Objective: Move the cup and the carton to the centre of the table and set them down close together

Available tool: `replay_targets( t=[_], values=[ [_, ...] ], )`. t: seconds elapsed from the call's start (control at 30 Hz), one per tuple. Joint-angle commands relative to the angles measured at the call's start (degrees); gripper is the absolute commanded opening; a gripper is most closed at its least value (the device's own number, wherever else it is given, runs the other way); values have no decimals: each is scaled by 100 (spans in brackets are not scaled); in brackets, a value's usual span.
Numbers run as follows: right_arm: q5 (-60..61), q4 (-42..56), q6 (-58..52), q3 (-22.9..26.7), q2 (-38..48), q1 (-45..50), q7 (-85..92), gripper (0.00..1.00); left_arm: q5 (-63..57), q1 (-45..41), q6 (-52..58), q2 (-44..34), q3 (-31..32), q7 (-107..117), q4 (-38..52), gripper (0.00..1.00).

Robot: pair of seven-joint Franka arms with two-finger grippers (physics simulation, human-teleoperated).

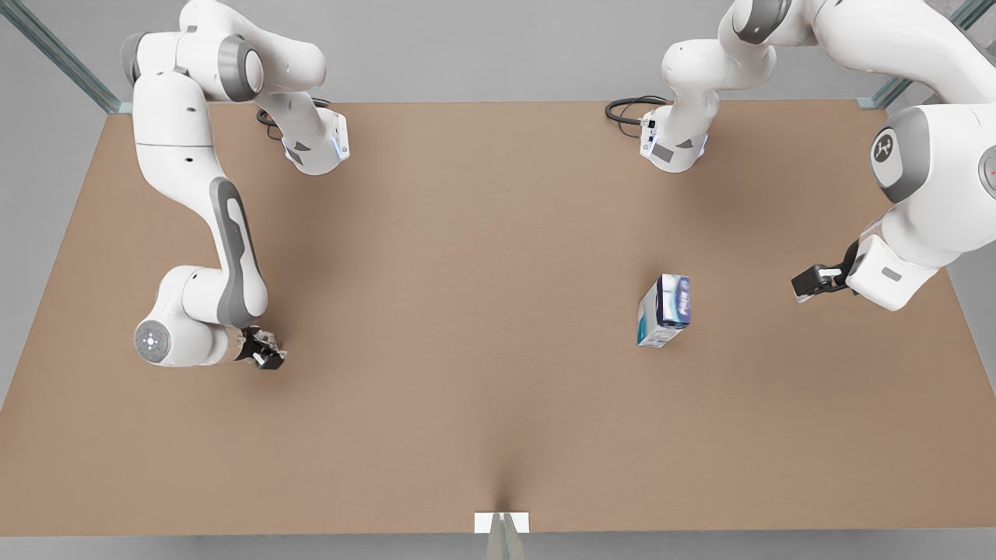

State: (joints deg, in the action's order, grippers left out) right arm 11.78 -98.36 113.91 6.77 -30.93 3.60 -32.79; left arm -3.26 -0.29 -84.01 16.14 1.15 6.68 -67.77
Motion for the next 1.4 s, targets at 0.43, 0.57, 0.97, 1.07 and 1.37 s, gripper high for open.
replay_targets(
  t=[0.43, 0.57, 0.97, 1.07, 1.37],
  values=[
    [26, 581, 44, 0, -492, -87, 141, 100, 0, 12, -54, -5, -19, 0, -8, 100],
    [-9, 730, 70, 0, -616, -166, 352, 100, 9, 3, -72, 56, -27, 0, -26, 100],
    [-721, 467, 343, -44, -686, -202, 924, 38, 264, 12, 104, 285, 16, -97, -44, 100],
    [-721, 388, 290, -202, -589, -184, 915, 27, 255, 3, 113, 258, 16, -88, -44, 100],
    [-738, 352, 474, -211, -642, -219, 932, 21, 264, -76, 60, 267, 25, 0, -44, 100]
  ],
)
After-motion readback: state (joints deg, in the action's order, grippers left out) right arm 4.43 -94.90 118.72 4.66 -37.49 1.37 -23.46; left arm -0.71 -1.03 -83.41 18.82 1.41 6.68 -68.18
